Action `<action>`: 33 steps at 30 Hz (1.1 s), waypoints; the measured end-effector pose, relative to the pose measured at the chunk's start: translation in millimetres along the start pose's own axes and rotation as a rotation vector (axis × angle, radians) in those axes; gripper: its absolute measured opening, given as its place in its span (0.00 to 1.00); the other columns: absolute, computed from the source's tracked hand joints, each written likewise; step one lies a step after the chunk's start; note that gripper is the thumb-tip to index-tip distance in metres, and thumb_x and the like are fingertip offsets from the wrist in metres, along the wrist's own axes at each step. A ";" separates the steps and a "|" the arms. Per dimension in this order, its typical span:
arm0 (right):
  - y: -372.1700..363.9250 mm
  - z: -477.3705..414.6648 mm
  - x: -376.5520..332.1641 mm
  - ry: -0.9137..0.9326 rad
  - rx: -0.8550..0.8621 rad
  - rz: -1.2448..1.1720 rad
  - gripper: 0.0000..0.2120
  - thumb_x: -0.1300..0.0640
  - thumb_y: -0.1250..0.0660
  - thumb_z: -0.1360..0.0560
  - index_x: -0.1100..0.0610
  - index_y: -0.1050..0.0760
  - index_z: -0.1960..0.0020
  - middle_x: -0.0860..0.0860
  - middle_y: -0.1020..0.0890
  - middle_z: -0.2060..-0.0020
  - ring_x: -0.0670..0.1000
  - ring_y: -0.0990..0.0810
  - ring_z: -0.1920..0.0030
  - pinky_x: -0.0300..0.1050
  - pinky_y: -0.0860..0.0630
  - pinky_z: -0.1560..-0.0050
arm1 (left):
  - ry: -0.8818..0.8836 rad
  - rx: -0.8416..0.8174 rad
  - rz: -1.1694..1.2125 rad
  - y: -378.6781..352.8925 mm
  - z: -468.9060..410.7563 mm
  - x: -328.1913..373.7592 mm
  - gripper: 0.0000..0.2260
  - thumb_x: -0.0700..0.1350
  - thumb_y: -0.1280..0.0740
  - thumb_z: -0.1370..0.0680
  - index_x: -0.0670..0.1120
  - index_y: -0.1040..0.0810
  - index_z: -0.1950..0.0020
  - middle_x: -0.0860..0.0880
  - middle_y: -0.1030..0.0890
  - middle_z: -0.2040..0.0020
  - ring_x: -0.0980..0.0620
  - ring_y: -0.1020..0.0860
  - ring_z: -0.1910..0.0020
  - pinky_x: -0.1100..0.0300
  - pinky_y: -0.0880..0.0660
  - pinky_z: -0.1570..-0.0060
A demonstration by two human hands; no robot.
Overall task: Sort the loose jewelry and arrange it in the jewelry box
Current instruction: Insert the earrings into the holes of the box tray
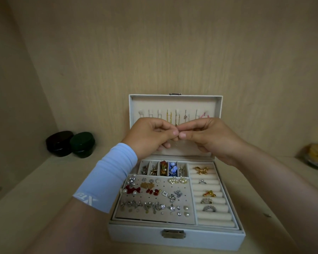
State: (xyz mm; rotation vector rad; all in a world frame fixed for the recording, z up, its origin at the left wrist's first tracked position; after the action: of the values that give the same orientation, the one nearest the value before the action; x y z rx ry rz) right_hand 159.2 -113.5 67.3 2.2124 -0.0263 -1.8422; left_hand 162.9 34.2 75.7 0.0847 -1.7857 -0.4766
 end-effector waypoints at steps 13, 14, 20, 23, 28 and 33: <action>-12.0 -5.8 3.2 0.015 -0.030 0.120 0.12 0.65 0.22 0.32 0.61 0.15 0.49 0.50 0.14 0.63 0.37 0.19 0.69 0.26 0.28 0.69 | 0.053 0.032 -0.042 9.1 5.9 -17.6 0.03 0.40 0.27 0.25 0.45 0.15 0.52 0.49 0.14 0.64 0.58 0.18 0.65 0.71 0.26 0.66; -12.9 -6.8 2.8 0.021 -0.029 0.151 0.11 0.64 0.22 0.31 0.61 0.15 0.49 0.49 0.14 0.64 0.36 0.21 0.70 0.26 0.29 0.69 | 0.063 0.017 -0.050 8.1 6.7 -19.4 0.03 0.40 0.28 0.24 0.45 0.15 0.51 0.49 0.14 0.64 0.58 0.18 0.65 0.70 0.26 0.66; -25.9 -12.2 3.3 -0.006 -0.075 0.289 0.05 0.60 0.23 0.29 0.55 0.13 0.54 0.46 0.14 0.65 0.39 0.17 0.65 0.30 0.25 0.60 | 0.078 -0.081 -0.090 12.6 13.3 -27.6 0.05 0.42 0.31 0.21 0.44 0.16 0.49 0.50 0.13 0.58 0.53 0.17 0.60 0.61 0.20 0.57; -43.7 -18.0 6.1 -0.042 -0.125 0.347 0.04 0.56 0.22 0.30 0.52 0.13 0.56 0.47 0.13 0.61 0.43 0.15 0.54 0.39 0.20 0.48 | 0.011 -0.012 -0.382 26.9 19.0 -23.9 0.05 0.45 0.31 0.22 0.51 0.15 0.54 0.56 0.15 0.62 0.58 0.19 0.63 0.62 0.21 0.57; -71.3 -27.3 11.8 -0.088 -0.199 0.493 0.04 0.56 0.21 0.31 0.52 0.13 0.57 0.47 0.13 0.61 0.47 0.15 0.52 0.46 0.19 0.43 | -0.058 0.146 -0.490 51.5 32.2 -12.3 0.06 0.46 0.31 0.22 0.54 0.17 0.57 0.57 0.17 0.62 0.61 0.21 0.64 0.64 0.24 0.59; -79.2 -27.4 16.3 -0.063 -0.280 0.675 0.03 0.56 0.20 0.32 0.51 0.13 0.59 0.45 0.13 0.63 0.44 0.16 0.57 0.48 0.20 0.42 | -0.042 0.118 -0.442 55.6 40.6 -22.2 0.04 0.47 0.30 0.23 0.55 0.16 0.56 0.58 0.18 0.60 0.62 0.22 0.61 0.61 0.22 0.53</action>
State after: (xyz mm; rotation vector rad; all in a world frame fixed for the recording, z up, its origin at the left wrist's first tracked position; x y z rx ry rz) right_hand 176.9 -34.9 39.3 1.6692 -0.4405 -1.4275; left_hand 141.3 102.7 67.7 0.5640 -1.8370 -0.6898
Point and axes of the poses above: each hand's wrist, its own z-axis away from the middle knuckle, its own y-axis out of the back of the hand, x = y × z, the point moved 9 cm from there along -z, towards the middle knuckle
